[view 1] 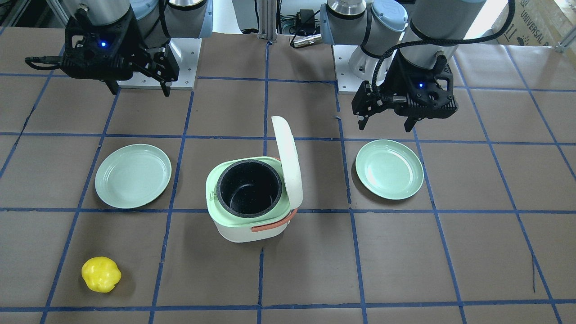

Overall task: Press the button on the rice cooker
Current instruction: 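Raise the right gripper as the rice cooker lid pops open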

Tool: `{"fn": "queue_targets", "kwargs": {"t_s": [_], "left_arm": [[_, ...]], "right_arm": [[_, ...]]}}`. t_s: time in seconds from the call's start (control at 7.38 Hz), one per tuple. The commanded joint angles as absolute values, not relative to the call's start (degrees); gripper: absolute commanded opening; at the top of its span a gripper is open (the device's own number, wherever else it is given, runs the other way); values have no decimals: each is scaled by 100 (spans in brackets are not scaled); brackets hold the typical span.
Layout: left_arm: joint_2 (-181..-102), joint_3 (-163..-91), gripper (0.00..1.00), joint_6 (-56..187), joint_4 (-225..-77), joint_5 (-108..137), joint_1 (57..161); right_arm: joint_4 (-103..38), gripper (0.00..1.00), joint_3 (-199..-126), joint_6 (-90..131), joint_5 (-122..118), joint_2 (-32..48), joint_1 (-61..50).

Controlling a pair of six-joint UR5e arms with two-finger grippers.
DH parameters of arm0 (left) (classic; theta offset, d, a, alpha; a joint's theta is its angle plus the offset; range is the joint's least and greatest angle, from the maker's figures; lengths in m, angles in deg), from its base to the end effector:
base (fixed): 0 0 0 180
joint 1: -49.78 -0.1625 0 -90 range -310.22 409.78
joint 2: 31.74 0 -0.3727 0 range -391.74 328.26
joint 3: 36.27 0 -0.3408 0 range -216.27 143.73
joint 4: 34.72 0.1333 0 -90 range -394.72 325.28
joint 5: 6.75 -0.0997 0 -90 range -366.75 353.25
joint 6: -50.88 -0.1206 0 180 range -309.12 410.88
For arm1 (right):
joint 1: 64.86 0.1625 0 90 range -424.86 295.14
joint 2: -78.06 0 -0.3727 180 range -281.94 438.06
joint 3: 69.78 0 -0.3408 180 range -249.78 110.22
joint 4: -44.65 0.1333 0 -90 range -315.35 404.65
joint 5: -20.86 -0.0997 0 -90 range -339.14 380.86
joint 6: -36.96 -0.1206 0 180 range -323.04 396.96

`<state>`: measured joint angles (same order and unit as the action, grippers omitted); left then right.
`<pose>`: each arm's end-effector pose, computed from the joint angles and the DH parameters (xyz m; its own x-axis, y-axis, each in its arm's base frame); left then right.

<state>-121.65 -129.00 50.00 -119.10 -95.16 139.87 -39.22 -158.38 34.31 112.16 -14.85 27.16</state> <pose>-0.1373 -0.4455 0.4043 -0.9995 0.0183 0.0269 0.0169 0.9985 -0.0524 0.1452 -0.4119 0.4367 -0.9997 0.0103 0.0241 0.0110 0.9995 0.0307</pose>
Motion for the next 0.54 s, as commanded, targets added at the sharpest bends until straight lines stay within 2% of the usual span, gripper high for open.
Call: {"fn": "queue_targets", "kwargs": {"t_s": [0.0, 0.41], "left_arm": [[-12165, -12900, 100, 5000, -11910, -9516, 13987], [-12165, -12900, 100, 5000, -11910, -9516, 13987]], "right_arm": [[-4182, 100, -16013, 3450, 11174, -1590, 2541], [-4393, 100, -16021, 3450, 11139, -1572, 2558]]}}
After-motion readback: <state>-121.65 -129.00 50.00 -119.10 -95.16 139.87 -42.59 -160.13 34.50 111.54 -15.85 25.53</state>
